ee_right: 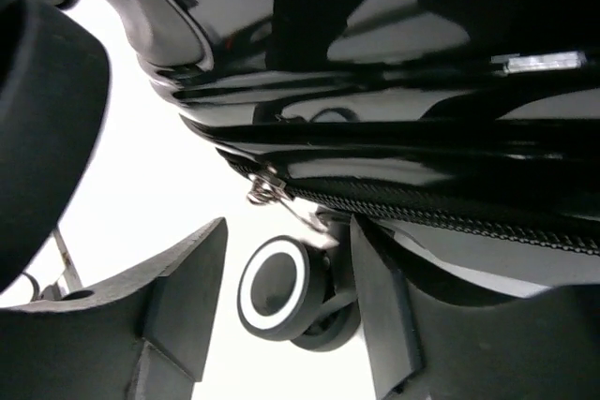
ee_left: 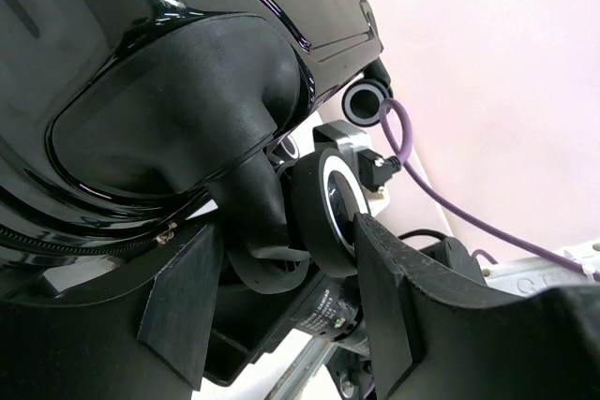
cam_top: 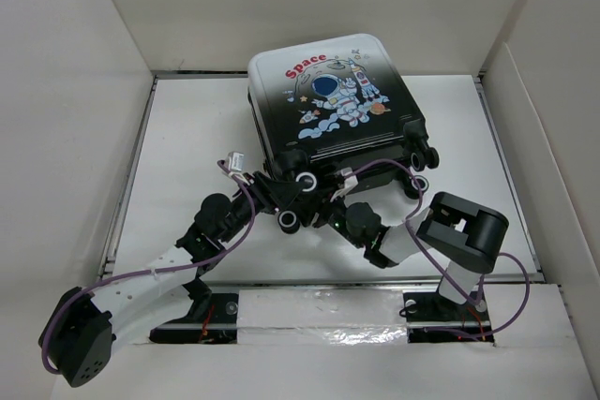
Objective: Pack the luggage
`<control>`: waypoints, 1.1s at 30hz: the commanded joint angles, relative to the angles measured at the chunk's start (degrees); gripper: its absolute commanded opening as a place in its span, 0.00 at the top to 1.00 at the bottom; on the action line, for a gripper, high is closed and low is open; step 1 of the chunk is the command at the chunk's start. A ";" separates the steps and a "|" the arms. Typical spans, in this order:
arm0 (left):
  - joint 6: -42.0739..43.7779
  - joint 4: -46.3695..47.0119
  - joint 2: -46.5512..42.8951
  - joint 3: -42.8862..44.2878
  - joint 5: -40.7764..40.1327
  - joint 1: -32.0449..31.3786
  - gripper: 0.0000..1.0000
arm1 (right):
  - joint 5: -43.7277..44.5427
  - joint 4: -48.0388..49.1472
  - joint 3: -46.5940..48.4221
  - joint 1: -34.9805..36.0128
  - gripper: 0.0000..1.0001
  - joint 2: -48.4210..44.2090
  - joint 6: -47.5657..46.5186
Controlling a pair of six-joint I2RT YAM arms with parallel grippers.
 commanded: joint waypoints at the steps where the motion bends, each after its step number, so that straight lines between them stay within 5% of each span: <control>1: 2.41 8.86 -2.22 -0.27 3.16 -0.51 1.00 | 8.00 10.26 4.71 -0.37 0.41 -2.89 -1.98; 8: 2.50 8.77 -2.05 -0.36 2.81 -0.51 1.00 | 12.12 7.79 6.65 -0.37 0.84 -4.12 -1.12; 12: 2.68 8.86 -1.87 -0.18 2.63 -0.51 1.00 | 14.31 12.00 3.94 0.16 0.99 -3.60 -0.76; 16: 3.20 8.42 -2.04 -0.10 2.02 -0.51 1.00 | 15.56 11.93 1.91 0.16 1.00 -5.34 -0.93; 25: 6.98 3.24 -4.68 3.24 -3.16 0.63 1.00 | 24.60 -5.99 -7.31 0.16 1.00 -18.69 -1.99; 33: 6.37 4.37 -3.81 2.63 -2.65 0.63 1.00 | 20.41 -21.38 -8.82 -3.27 1.00 -32.59 -5.15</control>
